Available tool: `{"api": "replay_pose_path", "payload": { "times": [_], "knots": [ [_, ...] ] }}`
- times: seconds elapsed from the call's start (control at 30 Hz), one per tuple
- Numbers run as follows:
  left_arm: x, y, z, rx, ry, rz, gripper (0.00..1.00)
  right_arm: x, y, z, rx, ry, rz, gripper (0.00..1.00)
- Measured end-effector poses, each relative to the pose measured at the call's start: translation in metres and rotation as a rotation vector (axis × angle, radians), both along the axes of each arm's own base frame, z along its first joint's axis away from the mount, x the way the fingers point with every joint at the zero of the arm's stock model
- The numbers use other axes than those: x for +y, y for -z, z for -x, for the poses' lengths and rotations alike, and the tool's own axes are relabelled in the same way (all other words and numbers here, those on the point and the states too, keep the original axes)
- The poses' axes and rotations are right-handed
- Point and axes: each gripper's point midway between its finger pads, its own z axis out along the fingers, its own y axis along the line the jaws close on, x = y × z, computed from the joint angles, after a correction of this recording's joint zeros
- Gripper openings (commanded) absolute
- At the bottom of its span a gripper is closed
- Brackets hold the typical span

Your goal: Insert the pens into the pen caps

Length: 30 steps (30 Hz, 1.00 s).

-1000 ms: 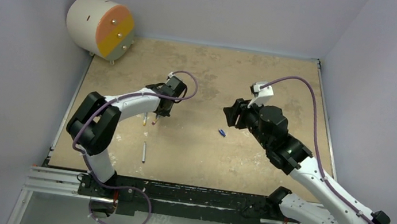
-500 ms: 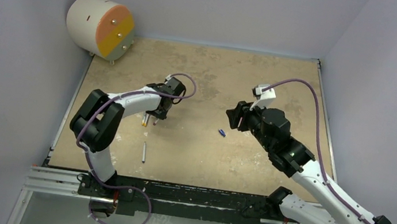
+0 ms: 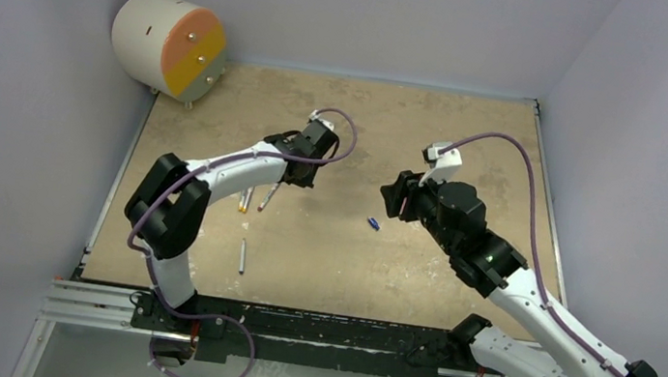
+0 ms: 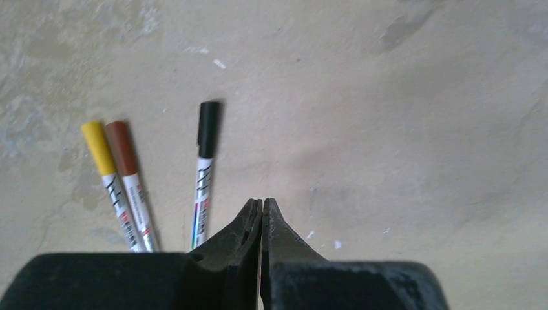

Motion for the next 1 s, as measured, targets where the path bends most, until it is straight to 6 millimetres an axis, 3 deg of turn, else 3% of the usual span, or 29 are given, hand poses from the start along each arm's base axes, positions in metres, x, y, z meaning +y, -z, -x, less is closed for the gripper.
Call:
{"api": "replay_pose_path", "payload": {
  "times": [0.13, 0.33, 0.57, 0.83, 1.0],
  "knots": [
    [-0.019, 0.007, -0.014, -0.014, 0.02, 0.052, 0.0, -0.003, 0.0, 0.0, -0.002, 0.012, 0.003, 0.54],
    [-0.009, 0.052, -0.017, 0.066, -0.006, 0.012, 0.0, -0.01, -0.003, 0.0, -0.01, 0.036, 0.003, 0.54],
    [0.003, 0.052, -0.027, 0.05, -0.044, 0.023, 0.0, -0.011, -0.003, 0.001, -0.008, 0.039, 0.006, 0.54],
    [0.037, 0.052, -0.033, 0.042, -0.133, 0.032, 0.0, -0.01, 0.002, -0.001, 0.004, 0.038, 0.017, 0.54],
    [0.041, 0.052, -0.032, 0.04, -0.142, 0.03, 0.0, -0.01, 0.013, -0.001, 0.023, 0.035, 0.033, 0.54]
  ]
}}
